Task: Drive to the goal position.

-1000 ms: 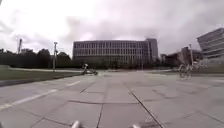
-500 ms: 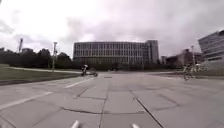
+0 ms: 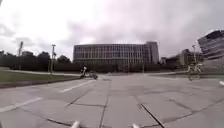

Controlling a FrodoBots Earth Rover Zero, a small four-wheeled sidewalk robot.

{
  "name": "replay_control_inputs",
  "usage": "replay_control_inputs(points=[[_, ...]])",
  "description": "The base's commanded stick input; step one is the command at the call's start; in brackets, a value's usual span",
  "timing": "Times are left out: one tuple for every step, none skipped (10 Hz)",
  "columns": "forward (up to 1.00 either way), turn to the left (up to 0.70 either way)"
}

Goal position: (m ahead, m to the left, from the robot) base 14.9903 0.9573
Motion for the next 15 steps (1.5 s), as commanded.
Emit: replay_control_inputs(points=[[0.7, 0.0], [0.7, 0.0], [0.7, 0.0], [0.7, 0.0], [0.7, 0.0], [0.7, 0.0], [0.7, -0.08], [0.7, -0.23], [0.7, -0.26], [0.7, -0.04], [0.7, -0.01], [0.7, 0.0], [0.7, 0.0], [0.7, 0.0], [0.7, 0.0]])
